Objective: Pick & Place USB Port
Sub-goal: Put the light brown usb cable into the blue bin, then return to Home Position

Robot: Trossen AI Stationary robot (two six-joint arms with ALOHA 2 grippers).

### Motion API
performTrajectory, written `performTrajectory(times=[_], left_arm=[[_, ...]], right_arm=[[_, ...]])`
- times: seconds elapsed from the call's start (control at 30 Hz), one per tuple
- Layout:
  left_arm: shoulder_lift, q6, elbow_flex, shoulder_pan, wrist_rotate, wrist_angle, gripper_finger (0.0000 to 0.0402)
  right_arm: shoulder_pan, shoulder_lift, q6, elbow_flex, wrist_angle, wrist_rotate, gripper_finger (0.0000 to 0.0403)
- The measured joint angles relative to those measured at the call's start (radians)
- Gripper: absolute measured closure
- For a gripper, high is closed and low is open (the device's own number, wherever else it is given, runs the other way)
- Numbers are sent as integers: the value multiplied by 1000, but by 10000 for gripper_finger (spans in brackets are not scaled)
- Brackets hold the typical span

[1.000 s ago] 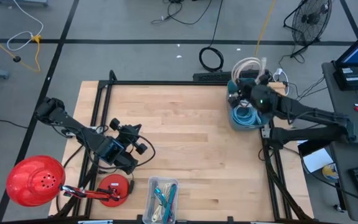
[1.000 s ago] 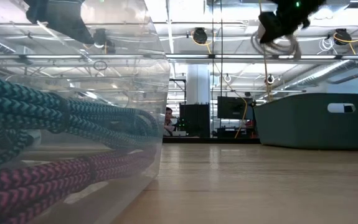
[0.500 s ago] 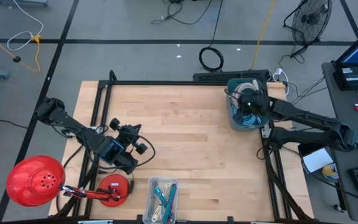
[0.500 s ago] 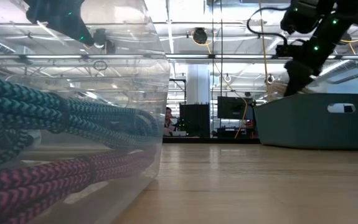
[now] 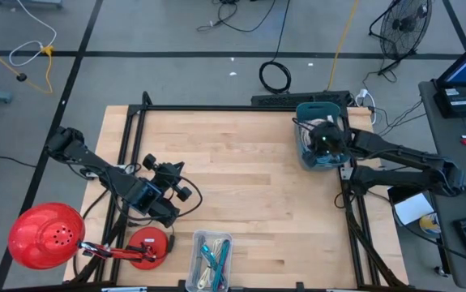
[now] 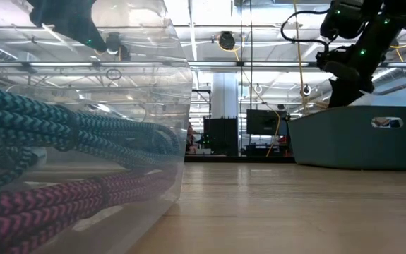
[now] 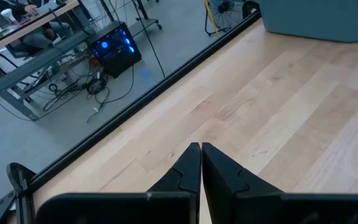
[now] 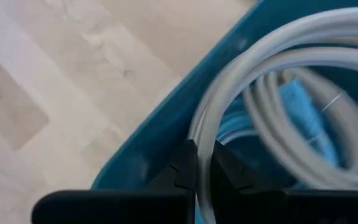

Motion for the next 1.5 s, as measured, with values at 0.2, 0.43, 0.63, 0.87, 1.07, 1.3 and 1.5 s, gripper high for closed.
performTrajectory(times=[0.2, 0.43, 0.63, 0.87, 1.07, 1.3, 1.5], left_arm=[[0, -1, 0, 0, 0, 0, 383], [0, -2, 0, 0, 0, 0, 383], [0, -2, 0, 0, 0, 0, 383], [0, -2, 0, 0, 0, 0, 383], [2, -1, 0, 0, -13, 2, 383], [3, 0, 0, 0, -32, 1, 383], [3, 0, 0, -7, -56, 1, 383]], right_arm=[[0, 17, 34, 0, -125, -27, 392], [1, 17, 20, 0, -140, -42, 371], [1, 17, 20, 0, -108, -39, 330], [6, 5, -43, 2, 68, 1, 285], [52, -44, -156, 10, 390, 67, 268], [147, -86, -190, 11, 811, -70, 269], [289, -67, -182, 11, 1047, -369, 275]])
